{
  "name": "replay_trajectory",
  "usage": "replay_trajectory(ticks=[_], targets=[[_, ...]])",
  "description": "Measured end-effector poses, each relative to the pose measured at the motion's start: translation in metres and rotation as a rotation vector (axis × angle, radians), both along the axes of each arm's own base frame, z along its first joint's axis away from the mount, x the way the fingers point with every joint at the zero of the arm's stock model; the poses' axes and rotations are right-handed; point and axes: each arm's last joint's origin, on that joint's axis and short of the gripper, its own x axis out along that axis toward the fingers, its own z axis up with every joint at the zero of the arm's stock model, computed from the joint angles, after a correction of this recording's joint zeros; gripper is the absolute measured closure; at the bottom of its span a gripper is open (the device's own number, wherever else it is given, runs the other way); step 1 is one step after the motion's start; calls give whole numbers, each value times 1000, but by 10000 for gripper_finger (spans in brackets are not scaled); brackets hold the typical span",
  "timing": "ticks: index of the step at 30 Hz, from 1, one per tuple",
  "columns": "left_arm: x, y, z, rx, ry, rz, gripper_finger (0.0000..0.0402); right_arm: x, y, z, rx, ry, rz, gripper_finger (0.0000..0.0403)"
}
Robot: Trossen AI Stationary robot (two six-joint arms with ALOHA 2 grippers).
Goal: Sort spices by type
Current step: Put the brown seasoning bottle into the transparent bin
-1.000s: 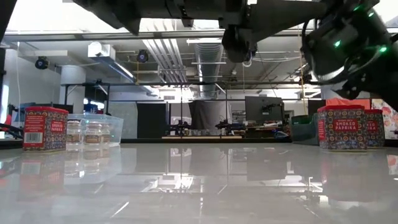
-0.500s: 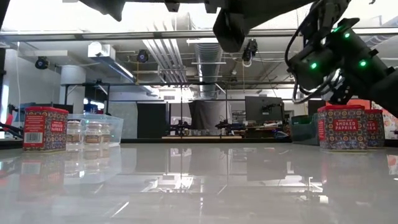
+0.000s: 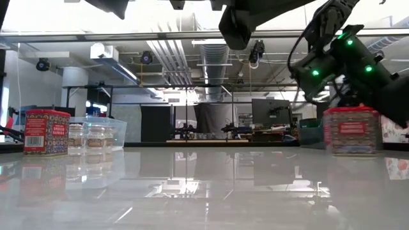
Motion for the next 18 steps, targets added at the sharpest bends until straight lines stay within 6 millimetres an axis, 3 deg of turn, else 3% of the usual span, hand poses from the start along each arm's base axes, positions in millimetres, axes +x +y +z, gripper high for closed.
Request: replay_trajectory(ticks=[7, 18], targets=[[0, 0, 0, 9, -4, -1, 219, -6, -4, 4, 28, -12, -68, 105], [0, 0, 0, 9, -8, 0, 219, -12, -21, 5, -42, -3, -206, 61]])
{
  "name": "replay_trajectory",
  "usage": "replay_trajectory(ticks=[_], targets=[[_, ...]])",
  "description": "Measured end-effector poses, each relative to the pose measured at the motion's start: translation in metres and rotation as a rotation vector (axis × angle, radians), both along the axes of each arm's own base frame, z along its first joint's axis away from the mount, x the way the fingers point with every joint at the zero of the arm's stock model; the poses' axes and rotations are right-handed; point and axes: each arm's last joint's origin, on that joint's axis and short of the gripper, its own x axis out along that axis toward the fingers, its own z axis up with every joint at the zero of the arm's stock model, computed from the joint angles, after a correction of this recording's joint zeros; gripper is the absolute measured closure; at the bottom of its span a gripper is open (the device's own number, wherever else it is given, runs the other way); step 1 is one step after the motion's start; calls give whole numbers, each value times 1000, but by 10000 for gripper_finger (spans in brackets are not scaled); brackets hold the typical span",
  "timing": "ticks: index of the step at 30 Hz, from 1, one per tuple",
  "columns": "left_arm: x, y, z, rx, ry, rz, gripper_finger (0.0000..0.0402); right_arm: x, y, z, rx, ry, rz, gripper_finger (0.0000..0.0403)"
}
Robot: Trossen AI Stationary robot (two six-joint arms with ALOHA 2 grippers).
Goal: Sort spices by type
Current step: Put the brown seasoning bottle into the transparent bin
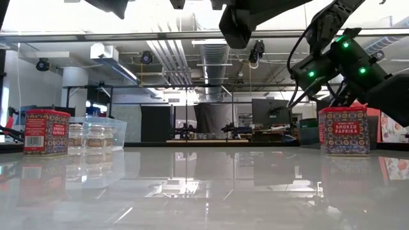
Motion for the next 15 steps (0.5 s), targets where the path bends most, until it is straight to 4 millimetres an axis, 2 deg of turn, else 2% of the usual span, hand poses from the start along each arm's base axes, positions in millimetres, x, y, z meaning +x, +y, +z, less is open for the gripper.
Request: replay_trajectory(ticks=[7, 15], targets=[[0, 0, 0, 7, -1, -1, 219, -6, -9, -4, 65, 26, 18, 83], [0, 0, -2, 24, 8, -3, 219, -5, -8, -4, 80, 11, 36, 108]])
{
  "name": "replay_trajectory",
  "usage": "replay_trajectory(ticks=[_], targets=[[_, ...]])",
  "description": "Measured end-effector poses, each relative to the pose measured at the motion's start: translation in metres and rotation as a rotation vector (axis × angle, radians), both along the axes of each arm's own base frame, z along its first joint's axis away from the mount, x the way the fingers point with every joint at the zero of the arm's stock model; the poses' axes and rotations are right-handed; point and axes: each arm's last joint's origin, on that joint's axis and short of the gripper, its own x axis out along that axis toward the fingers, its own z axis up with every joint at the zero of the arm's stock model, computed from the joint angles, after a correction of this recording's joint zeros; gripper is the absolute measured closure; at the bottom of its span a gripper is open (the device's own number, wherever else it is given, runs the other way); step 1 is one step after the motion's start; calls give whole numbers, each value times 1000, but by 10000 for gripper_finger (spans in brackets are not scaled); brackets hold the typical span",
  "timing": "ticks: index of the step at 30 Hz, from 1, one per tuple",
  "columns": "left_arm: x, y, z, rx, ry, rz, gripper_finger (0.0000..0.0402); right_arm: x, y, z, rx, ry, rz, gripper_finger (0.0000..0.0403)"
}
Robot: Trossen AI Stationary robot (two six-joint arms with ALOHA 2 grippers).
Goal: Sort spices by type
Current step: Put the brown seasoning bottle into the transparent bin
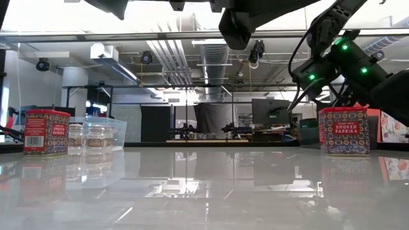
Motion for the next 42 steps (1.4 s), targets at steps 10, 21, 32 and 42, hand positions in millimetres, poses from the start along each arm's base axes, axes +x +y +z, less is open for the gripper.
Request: replay_trajectory(ticks=[10, 21, 32, 42], targets=[[0, 0, 1, 10, -11, -2, 219, -1, 12, 27, -24, -172, 13, 101], [3, -1, 8, 31, -46, -7, 219, 7, 8, 42, -203, -459, -4, 95], [4, -2, 9, 34, -48, -7, 219, 11, 18, 60, -198, -516, 48, 106], [4, -1, 8, 48, -50, -9, 219, -11, 25, 41, -99, -282, 17, 74]])
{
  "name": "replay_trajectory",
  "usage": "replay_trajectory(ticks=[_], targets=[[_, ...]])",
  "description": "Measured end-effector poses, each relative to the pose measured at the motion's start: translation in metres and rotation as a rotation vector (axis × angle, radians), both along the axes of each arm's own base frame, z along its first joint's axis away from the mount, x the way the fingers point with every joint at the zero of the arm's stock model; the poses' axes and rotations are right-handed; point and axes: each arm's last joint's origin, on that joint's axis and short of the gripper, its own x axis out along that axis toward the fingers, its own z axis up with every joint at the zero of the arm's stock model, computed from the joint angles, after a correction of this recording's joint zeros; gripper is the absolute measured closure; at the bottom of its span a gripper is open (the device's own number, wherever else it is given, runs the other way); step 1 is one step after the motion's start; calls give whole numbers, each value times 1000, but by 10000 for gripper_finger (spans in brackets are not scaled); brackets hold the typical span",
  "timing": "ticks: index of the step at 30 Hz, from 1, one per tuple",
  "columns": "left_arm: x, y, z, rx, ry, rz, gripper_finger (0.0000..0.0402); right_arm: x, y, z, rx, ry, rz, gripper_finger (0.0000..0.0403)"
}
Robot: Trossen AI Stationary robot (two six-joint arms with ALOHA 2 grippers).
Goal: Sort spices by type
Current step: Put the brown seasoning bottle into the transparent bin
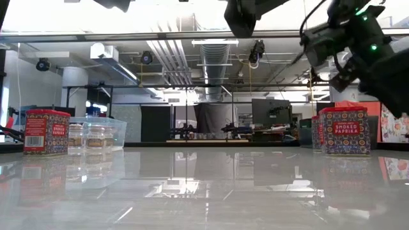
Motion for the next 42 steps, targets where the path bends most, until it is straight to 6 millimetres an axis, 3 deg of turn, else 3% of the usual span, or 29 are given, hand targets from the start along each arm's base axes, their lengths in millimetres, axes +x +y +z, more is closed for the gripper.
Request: replay_trajectory(ticks=[18, 31, 42], targets=[[0, 0, 0, 9, -4, -1, 219, 16, -5, -42, 74, 271, 89, 110], [-2, -5, 1, 45, -11, -17, 219, 22, -6, -69, 124, 428, 105, 159], [-18, -17, 17, 82, -29, -2, 219, 21, -6, -66, 130, 436, 109, 220]])
